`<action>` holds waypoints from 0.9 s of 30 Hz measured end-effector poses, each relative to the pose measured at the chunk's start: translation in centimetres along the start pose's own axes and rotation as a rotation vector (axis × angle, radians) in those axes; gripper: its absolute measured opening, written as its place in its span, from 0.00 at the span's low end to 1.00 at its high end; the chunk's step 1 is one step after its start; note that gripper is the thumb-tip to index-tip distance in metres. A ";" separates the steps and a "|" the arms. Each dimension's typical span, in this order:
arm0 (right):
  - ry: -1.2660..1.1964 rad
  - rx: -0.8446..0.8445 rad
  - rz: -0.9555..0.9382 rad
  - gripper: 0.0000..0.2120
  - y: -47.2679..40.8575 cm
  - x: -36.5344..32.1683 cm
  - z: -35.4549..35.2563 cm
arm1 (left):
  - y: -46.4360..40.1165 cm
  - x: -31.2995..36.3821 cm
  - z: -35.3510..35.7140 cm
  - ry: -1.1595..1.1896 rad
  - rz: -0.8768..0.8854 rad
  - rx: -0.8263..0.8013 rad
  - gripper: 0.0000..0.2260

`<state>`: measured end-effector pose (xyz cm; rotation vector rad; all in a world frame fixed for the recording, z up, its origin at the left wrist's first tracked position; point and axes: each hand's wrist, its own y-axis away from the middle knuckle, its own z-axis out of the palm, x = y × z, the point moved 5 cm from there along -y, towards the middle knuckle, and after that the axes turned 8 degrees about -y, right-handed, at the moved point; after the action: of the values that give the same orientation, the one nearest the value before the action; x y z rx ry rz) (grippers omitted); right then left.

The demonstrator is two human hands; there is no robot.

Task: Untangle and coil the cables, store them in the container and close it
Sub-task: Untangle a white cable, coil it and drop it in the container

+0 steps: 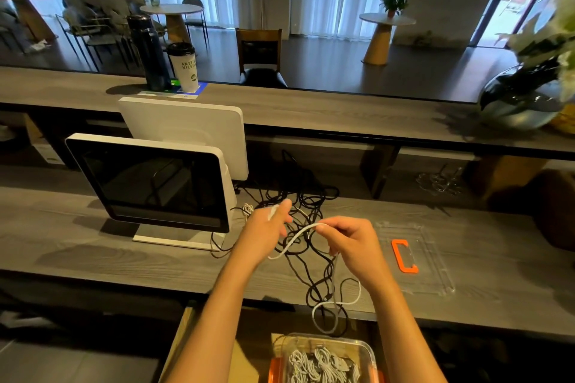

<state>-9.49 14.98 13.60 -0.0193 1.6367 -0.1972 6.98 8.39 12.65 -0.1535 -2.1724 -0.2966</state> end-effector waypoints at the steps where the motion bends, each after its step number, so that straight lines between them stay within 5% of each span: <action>1: -0.010 0.036 -0.013 0.08 -0.1 -0.1 0.0 | 0.3 0.2 0.7 -0.012 -0.004 -0.092 0.25; 6: -0.042 0.156 -0.005 0.06 -0.2 0.1 -0.2 | 2.1 0.2 3.6 0.189 -0.012 -0.602 0.32; 10: -0.096 0.209 0.078 0.06 -0.2 1.2 0.0 | 2.9 0.8 3.6 0.216 0.136 -0.792 0.16; 17: -0.062 0.176 0.155 0.08 -0.3 1.9 0.0 | 1.8 0.0 2.5 0.287 0.067 -0.559 0.21; 21: -0.065 0.184 0.196 0.08 0.0 2.1 -0.6 | 0.4 -1.0 -0.2 0.390 -0.042 -0.094 0.23; 23: -0.078 0.201 0.214 0.08 0.2 2.4 -1.2 | -0.1 -1.6 -1.3 0.520 -0.091 0.078 0.23; 27: -0.103 0.143 0.264 0.08 0.3 2.7 -1.3 | 0.0 -0.7 -1.0 1.117 -0.056 0.022 0.22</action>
<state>-10.95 15.02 10.97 0.2901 1.5025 -0.1079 8.21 8.16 12.62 0.0823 -1.0710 -0.2905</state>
